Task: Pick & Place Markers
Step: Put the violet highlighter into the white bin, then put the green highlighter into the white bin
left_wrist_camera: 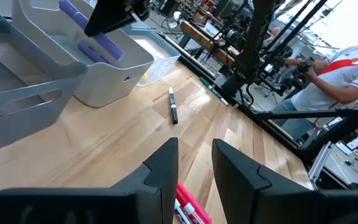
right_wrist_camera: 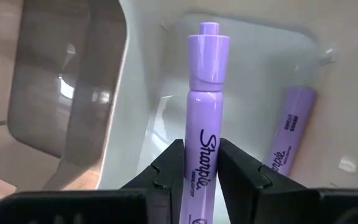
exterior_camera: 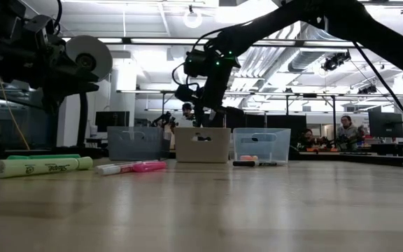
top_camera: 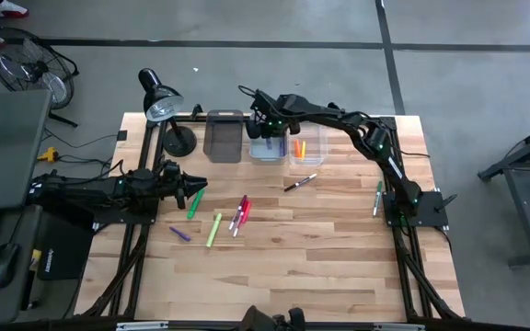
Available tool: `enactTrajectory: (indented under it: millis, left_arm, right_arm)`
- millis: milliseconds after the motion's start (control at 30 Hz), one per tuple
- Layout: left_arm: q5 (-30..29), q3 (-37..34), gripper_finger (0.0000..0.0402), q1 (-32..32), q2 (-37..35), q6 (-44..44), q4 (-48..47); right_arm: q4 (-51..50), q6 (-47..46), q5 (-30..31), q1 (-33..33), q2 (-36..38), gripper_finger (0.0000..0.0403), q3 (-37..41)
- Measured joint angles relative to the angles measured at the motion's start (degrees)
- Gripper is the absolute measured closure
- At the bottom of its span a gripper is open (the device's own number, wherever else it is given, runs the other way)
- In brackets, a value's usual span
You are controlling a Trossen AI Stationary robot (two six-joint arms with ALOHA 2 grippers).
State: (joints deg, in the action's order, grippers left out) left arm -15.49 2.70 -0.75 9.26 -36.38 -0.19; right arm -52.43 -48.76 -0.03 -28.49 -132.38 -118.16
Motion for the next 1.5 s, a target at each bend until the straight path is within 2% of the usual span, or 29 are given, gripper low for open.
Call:
enactTrajectory:
  millis: [333, 767, 1233, 1500]
  left_arm:
    - [0.07, 0.02, 0.0305, 0.0, 0.0, -0.06, 0.0]
    - [0.33, 0.04, 0.0305, 0.0, 0.0, -0.15, -0.04]
    - [2.84, 0.04, 0.0305, -0.02, 0.0, -1.53, -0.16]
    - [3.0, 0.04, 0.0305, -0.02, 0.0, -1.64, 0.04]
  right_arm:
    - [-2.07, 2.89, -1.17, 0.02, 0.02, 0.0275, 0.05]
    - [-3.56, 8.63, -1.19, 0.2, 4.98, 0.0273, 0.05]
    - [-7.6, 12.93, 4.34, 5.04, 10.76, 0.0274, 0.03]
    - [-14.72, 19.61, 15.11, 11.82, 14.75, 0.0274, 0.07]
